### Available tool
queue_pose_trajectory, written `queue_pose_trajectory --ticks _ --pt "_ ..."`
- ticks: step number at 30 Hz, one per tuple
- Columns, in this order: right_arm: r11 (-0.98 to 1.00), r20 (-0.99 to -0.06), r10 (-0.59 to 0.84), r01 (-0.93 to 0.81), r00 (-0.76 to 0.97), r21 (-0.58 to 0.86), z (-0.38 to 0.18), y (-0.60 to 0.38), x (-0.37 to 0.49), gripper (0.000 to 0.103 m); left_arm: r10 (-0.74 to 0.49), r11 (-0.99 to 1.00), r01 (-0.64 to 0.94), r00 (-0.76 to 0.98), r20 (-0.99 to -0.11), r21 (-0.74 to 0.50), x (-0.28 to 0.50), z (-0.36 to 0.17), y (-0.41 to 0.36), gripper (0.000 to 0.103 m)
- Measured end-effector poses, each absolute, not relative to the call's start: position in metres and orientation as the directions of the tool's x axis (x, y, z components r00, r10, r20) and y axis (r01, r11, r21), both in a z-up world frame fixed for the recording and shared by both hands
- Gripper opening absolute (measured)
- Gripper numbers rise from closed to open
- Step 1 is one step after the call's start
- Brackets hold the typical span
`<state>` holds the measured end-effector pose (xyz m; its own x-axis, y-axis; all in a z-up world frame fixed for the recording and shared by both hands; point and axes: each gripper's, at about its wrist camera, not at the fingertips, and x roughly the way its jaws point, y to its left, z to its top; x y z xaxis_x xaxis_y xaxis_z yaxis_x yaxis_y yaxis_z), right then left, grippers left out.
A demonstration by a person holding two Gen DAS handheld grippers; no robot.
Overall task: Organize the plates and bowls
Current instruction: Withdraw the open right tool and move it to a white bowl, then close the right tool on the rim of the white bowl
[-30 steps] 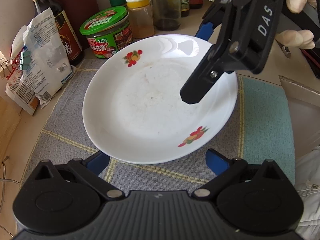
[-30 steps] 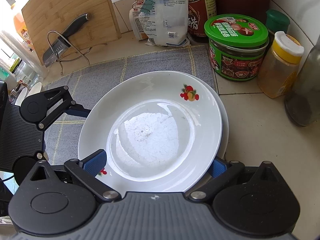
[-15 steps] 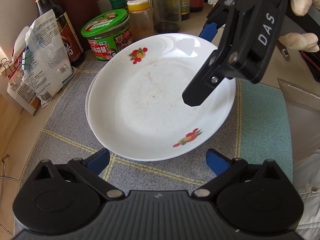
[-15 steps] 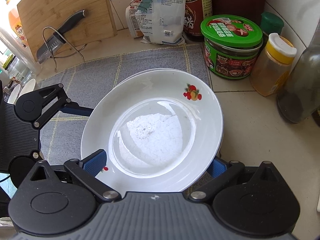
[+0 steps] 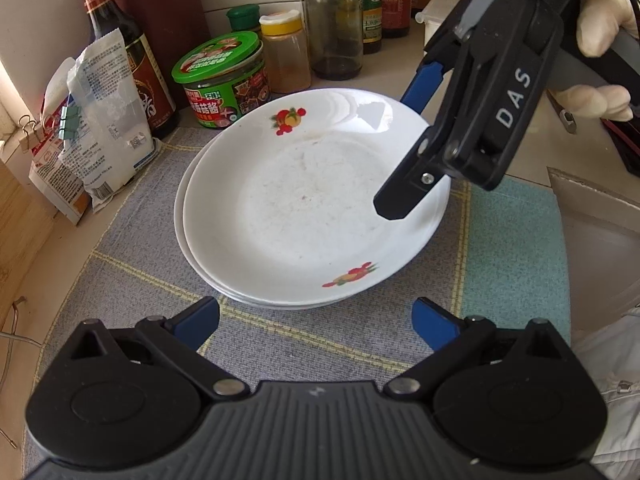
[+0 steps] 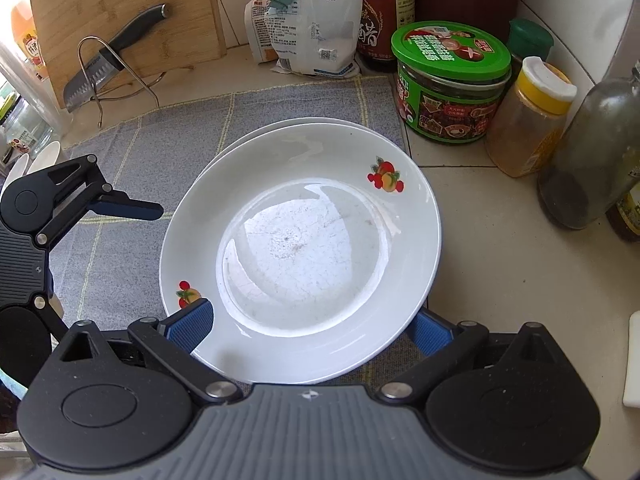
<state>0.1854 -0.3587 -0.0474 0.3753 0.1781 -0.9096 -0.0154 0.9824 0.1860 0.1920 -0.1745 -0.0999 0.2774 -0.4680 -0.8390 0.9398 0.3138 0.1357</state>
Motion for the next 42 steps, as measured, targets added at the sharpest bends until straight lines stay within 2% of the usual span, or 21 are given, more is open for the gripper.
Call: queue_pose_trajectory --ticks 4,11,14,23,30,34,42 --pt "0.988 -0.89 0.151 -0.044 0.429 0.146 -0.038 -0.353 0.178 0.103 -0.491 0.358 0.924 0.31 -0.814 0.136 0.185 -0.091 -0.168 0.101" --pt "0.987 -0.772 0.132 -0.157 0.621 0.042 -0.014 -0.33 0.159 0.103 -0.55 0.512 0.854 0.405 -0.731 0.087 0.17 -0.071 -0.145 0.102" --pt "0.985 -0.737 0.14 -0.17 0.662 0.034 -0.011 -0.324 0.158 0.103 -0.537 0.582 0.809 0.453 -0.711 0.076 0.166 -0.067 -0.134 0.102" --pt "0.97 -0.693 0.206 -0.236 0.69 0.054 -0.012 -0.292 0.16 0.103 -0.43 0.82 0.572 0.622 -0.654 0.004 0.15 -0.054 -0.077 0.102" --pt "0.945 -0.689 0.267 -0.325 0.674 0.048 -0.018 -0.231 0.159 0.103 -0.294 0.917 0.396 0.751 -0.592 0.045 0.122 -0.046 -0.015 0.102" --pt "0.93 -0.704 0.291 -0.366 0.648 0.047 -0.023 -0.187 0.157 0.103 -0.234 0.934 0.346 0.781 -0.58 0.089 0.107 -0.045 0.028 0.102" --pt "0.909 -0.722 0.34 -0.407 0.603 0.088 -0.026 -0.1 0.159 0.103 -0.165 0.957 0.273 0.794 -0.585 0.1 0.085 -0.05 0.115 0.102"
